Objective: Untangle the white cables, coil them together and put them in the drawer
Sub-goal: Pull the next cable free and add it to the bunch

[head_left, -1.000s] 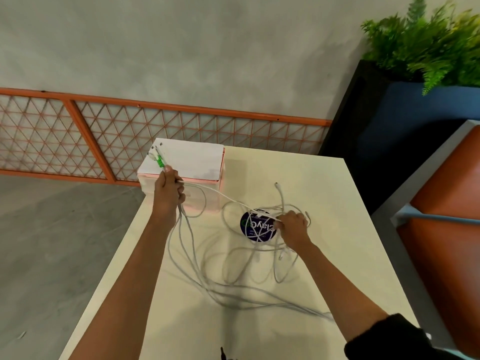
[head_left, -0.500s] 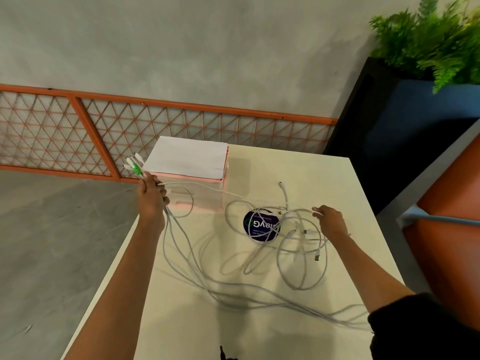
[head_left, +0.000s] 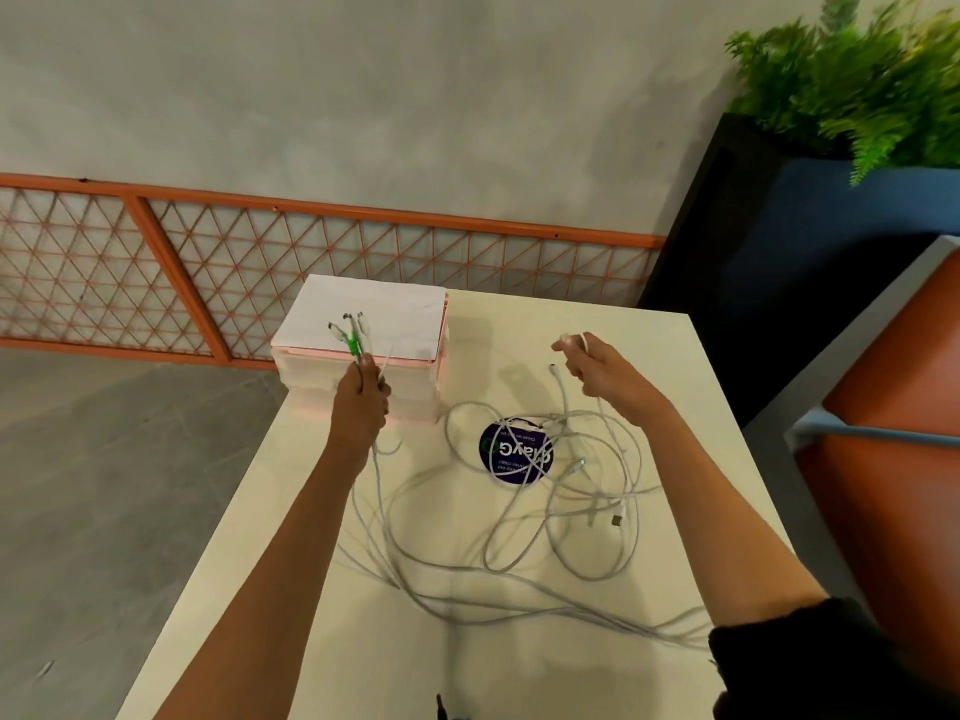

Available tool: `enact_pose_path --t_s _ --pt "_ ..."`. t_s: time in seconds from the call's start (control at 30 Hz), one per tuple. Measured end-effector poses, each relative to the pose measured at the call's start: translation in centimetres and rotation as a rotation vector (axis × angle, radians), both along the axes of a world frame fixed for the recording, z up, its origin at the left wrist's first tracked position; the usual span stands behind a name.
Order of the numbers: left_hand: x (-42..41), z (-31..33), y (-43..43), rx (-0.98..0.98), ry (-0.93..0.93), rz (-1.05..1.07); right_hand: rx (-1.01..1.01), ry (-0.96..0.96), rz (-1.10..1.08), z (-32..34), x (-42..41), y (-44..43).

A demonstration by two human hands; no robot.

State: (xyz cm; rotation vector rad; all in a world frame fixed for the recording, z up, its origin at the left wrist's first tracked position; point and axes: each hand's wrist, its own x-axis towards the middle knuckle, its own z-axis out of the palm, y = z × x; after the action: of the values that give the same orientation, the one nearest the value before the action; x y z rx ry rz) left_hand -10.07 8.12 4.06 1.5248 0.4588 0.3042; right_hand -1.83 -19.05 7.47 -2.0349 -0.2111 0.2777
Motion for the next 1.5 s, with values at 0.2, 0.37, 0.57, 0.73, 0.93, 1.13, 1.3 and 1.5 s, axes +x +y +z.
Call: enact_pose_path --t_s 0.2,0.37,0.57,0.73,0.93,1.13,1.3,1.5 --pt "-0.1 -0.1 -1.8 0.072 0.035 -0.115 0.227 0.046 0.136 0.5 -0.9 1.7" --pt "-0.3 0.4 -3.3 -0.007 0.074 -0.218 -0.114 -0.078 0.262 0.2 -1.6 3.1" --pt "-0.4 0.8 -4.8 0.056 0.098 -0.356 0.078 0.067 0.212 -1.1 -2.3 5.6" --pt "-0.6 1.3 -5.1 0.064 0.116 -0.346 0.178 0.081 0.246 -0.5 -2.5 6.1" --pt "-0.5 1.3 -5.0 -0.029 0.14 -0.358 0.212 0.111 0.194 -0.6 -3.7 6.2" --pt "-0.5 1.2 -3.9 -0.035 0.167 -0.27 -0.728 0.62 0.527 -5.1 -6.0 2.9" --pt "-0.9 1.2 -3.7 -0.034 0.174 -0.301 -0.627 0.821 0.306 -9.3 -6.8 1.6" --pt "-2.0 1.3 -3.7 -0.023 0.198 -0.43 -0.667 0.57 0.083 -10.6 -5.7 0.8"
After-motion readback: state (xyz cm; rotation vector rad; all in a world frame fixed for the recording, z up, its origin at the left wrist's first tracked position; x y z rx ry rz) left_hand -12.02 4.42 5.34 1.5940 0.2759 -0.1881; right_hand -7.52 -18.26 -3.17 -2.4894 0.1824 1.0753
